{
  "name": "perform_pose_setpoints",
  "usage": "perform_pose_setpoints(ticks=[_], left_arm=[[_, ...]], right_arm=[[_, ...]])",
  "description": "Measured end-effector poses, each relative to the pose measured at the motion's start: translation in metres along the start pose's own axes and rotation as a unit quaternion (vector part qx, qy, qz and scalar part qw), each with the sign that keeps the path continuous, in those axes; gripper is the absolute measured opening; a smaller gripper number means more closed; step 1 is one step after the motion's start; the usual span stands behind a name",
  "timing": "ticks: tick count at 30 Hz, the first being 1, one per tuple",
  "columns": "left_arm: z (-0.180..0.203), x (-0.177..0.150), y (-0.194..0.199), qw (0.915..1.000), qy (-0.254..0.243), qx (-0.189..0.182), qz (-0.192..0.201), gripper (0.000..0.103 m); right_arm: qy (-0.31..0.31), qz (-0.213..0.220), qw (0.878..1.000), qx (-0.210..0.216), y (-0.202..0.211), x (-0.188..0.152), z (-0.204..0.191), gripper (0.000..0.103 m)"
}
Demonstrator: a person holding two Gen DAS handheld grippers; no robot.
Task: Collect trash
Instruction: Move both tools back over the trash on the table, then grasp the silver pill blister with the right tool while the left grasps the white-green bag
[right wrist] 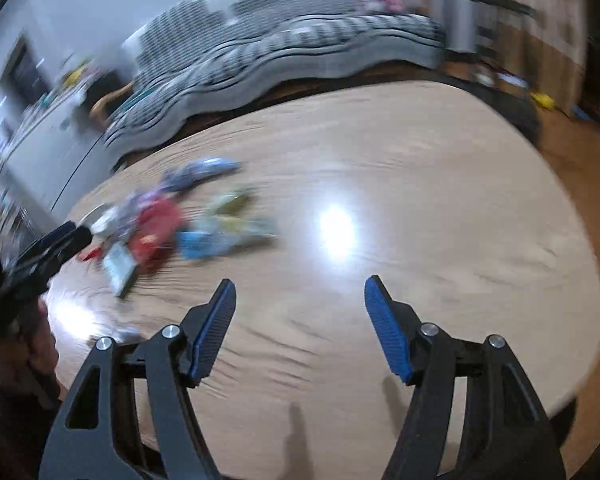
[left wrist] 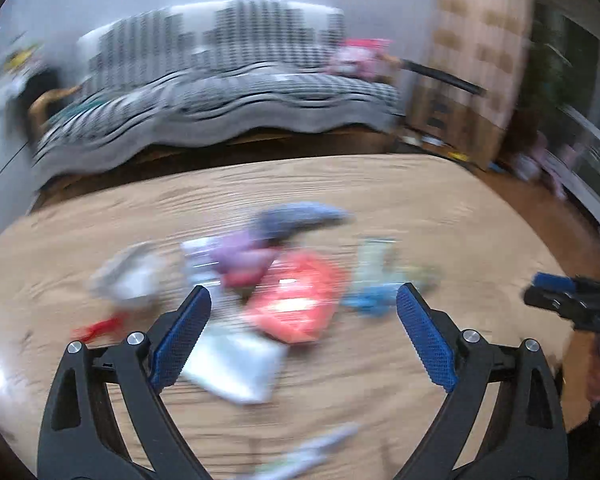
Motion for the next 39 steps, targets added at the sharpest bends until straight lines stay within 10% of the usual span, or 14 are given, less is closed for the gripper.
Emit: perform_pose_setpoints(ticks=[6, 14, 21, 39], left_arm=[[-0.117, 0.004, -0.029, 0.9954, 0.056, 0.076, -0.017, 0.091], [-0.148, 0.007, -0.078, 0.9946, 0.078, 0.049, -0.049, 0.091], [-0.146, 0.007, -0.098, 0.9955, 0.078, 0.011, -0.053, 0.048], [-0.158, 0.031, -0.031, 0.9961, 0.053, 0.068, 0.019, 0.042]], right_arm=[[0.081, -0.033, 0.995, 0.057, -0.073, 0.012, -0.123, 0.065], [0.101, -0.068, 0.987, 0.103, -0.156, 0.031, -0.221, 0.056], [0.101, -0.083, 0.987, 0.094, -0.198, 0.043, -0.235, 0.042], [0.134, -0.082, 0.981, 0.110, -0.217, 0.050, -0.263, 0.004]])
Point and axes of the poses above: each gripper's, at about its wrist camera, not at the fingertips, and y roughly against the way its jaws point, z to its right, x to its top, the point moved 9 cm from there along -y, roughly the way its jaws point, and after that the axes turned 7 degrees about x, right-handed, at the moved point
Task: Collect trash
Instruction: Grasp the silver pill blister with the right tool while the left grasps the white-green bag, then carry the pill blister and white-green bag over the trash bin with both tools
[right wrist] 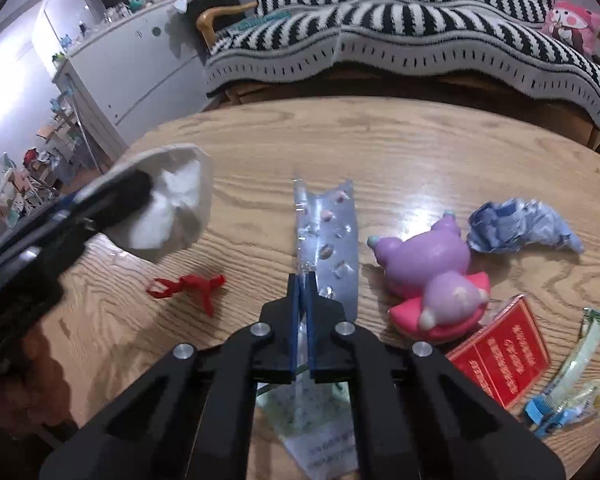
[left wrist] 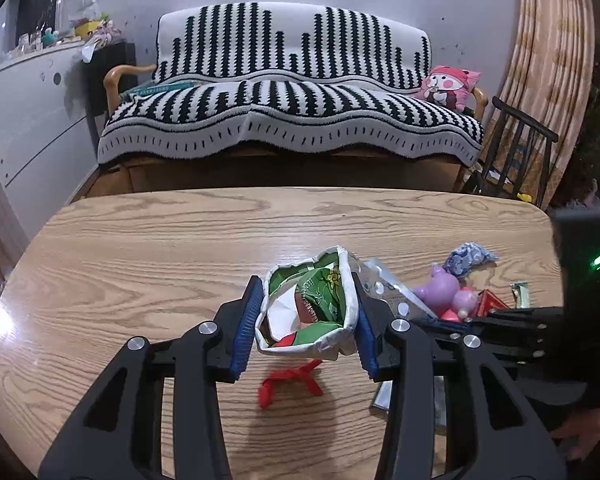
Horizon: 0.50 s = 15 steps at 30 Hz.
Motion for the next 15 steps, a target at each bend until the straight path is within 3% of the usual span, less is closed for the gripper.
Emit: perform_pose_setpoints(ticks=[7, 15], left_arm=[[0.032, 0.009, 0.023, 0.9996, -0.010, -0.021, 0.016, 0.042], [0.142, 0.007, 0.053, 0.9932, -0.052, -0.102, 0.023, 0.042]], right_arm=[[0.002, 0.043, 0.999, -0.014, 0.074, -0.005, 0.015, 0.004], [-0.061, 0.085, 0.989, -0.103, 0.203, -0.069, 0.114, 0.004]])
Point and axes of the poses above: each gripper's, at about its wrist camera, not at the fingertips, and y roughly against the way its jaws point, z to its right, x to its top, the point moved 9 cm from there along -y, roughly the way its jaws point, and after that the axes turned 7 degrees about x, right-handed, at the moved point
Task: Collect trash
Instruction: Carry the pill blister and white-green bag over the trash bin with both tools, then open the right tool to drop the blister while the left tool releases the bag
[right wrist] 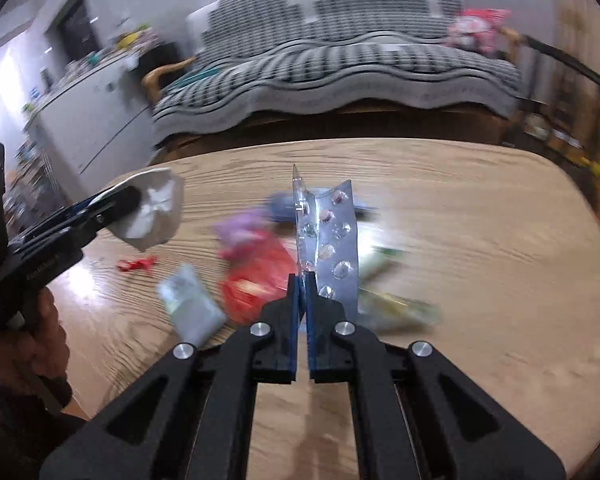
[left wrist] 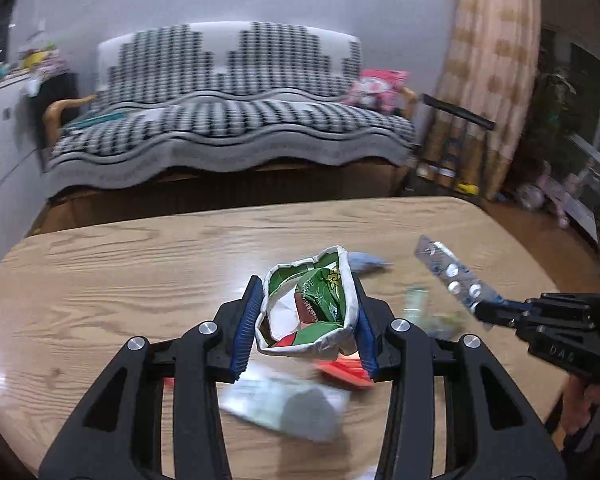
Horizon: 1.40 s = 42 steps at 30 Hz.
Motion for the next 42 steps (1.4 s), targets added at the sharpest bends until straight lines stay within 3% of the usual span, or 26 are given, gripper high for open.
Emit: perform_pose_setpoints(ticks=[4, 8, 16, 20, 25, 30, 34, 42], left_arm=[[0.091, -0.011, 0.002, 0.9970, -0.054, -0.056, -0.007, 0.042], [0.188, -0.029, 0.012, 0.9877, -0.096, -0.123, -0.016, 0.042], [0.380, -0.098, 0.039, 0.9510, -0.182, -0.247, -0.041, 0.042], [0.448, -0.143, 0.043, 0.9320, -0.221, -0.279, -0.068, 0.042], [0.502, -0.191, 0.041, 0.9117, -0.270, -0.297, -0.090, 0.042], [0.531, -0.225, 0.024, 0.8935, -0.305, -0.308, -0.119, 0.042], [0.538, -0.233, 0.011, 0.8883, -0.313, -0.309, -0.131, 0.042], [0.544, -0.236, 0.002, 0.8864, -0.314, -0.309, -0.142, 0.042]], right_arm=[[-0.045, 0.025, 0.997, -0.051, 0.064, -0.029, 0.076, 0.004], [-0.100, 0.055, 0.987, -0.111, 0.142, -0.075, 0.160, 0.004], [-0.215, 0.093, 0.952, -0.196, 0.269, -0.185, 0.289, 0.004], [-0.259, 0.082, 0.938, -0.216, 0.298, -0.242, 0.332, 0.004], [-0.308, 0.047, 0.925, -0.216, 0.301, -0.292, 0.368, 0.004], [-0.335, -0.015, 0.922, -0.192, 0.272, -0.320, 0.380, 0.004], [-0.332, -0.045, 0.925, -0.181, 0.254, -0.327, 0.378, 0.004], [-0.331, -0.050, 0.925, -0.179, 0.251, -0.322, 0.374, 0.004]])
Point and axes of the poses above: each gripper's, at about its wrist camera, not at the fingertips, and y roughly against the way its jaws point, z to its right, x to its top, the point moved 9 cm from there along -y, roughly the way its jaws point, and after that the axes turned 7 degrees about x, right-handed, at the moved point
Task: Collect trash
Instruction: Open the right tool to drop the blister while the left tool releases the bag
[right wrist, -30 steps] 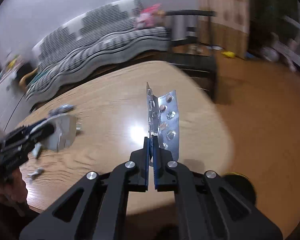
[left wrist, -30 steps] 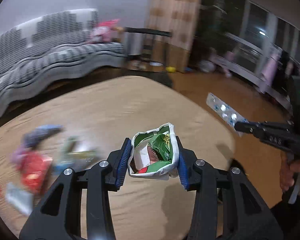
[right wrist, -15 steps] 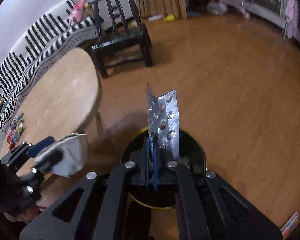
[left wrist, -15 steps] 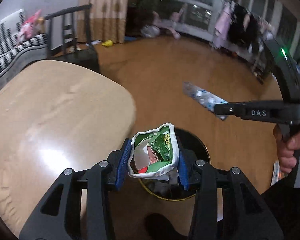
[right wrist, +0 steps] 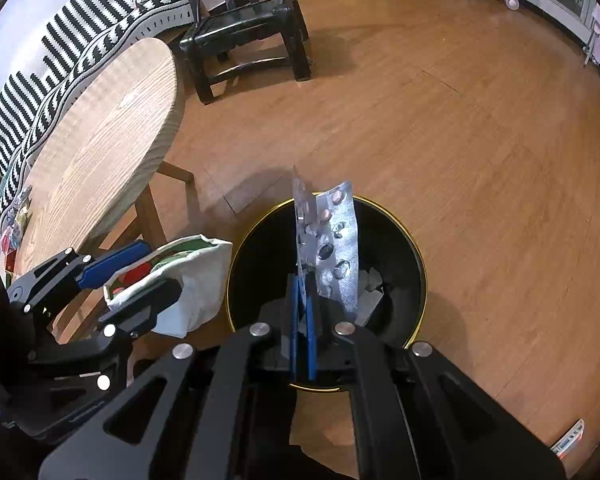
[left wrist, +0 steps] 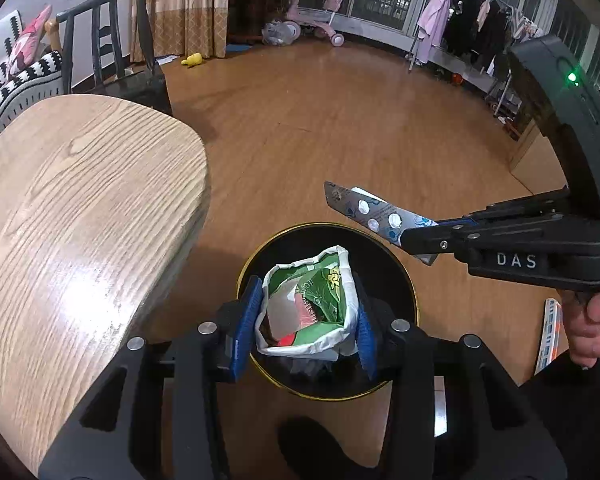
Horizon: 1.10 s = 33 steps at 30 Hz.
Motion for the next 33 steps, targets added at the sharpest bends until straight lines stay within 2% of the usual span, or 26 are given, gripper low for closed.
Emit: perform_pose_setpoints(ticks=[5, 10, 14, 17, 22, 25, 30, 31, 33], left_arm=[[0.009, 0.003, 0.002, 1.0000, -0.003, -0.007, 0.005, 0.043], [0.010, 0.007, -0.001, 0.9999, -0.002, -0.011, 0.007, 0.051], [0.007, 0.007, -0.001, 0.9999, -0.002, -0.007, 0.008, 0.059], [0.006, 0.009, 0.002, 0.9999, 0.004, -0.005, 0.013, 0.077], [0.005, 0.009, 0.008, 0.9998, 0.004, -0.003, 0.018, 0.078], [0.001, 0.010, 0.017, 0.9997, 0.009, -0.003, 0.021, 0.078], [-0.019, 0.014, 0.056, 0.9984, 0.021, 0.007, 0.052, 0.092], [-0.025, 0.013, 0.064, 0.9979, 0.024, 0.013, 0.059, 0.093], [-0.047, 0.010, 0.083, 0.9965, 0.035, 0.032, 0.069, 0.094]], right_arm=[[-0.006, 0.007, 1.000, 0.003, 0.006, -0.002, 0.005, 0.004], [-0.013, 0.012, 1.000, 0.004, 0.008, -0.005, 0.008, 0.004], [-0.013, 0.014, 1.000, 0.002, 0.009, -0.005, 0.008, 0.004], [-0.017, 0.018, 1.000, -0.003, 0.010, -0.005, 0.008, 0.004], [-0.018, 0.021, 1.000, -0.003, 0.012, -0.006, 0.004, 0.004], [-0.011, 0.023, 1.000, -0.010, 0.013, -0.003, 0.000, 0.004], [0.003, 0.034, 0.999, -0.014, 0.016, 0.007, -0.017, 0.005], [0.010, 0.040, 0.999, -0.019, 0.018, 0.010, -0.024, 0.011], [0.018, 0.054, 0.998, -0.025, 0.021, 0.017, -0.035, 0.053]])
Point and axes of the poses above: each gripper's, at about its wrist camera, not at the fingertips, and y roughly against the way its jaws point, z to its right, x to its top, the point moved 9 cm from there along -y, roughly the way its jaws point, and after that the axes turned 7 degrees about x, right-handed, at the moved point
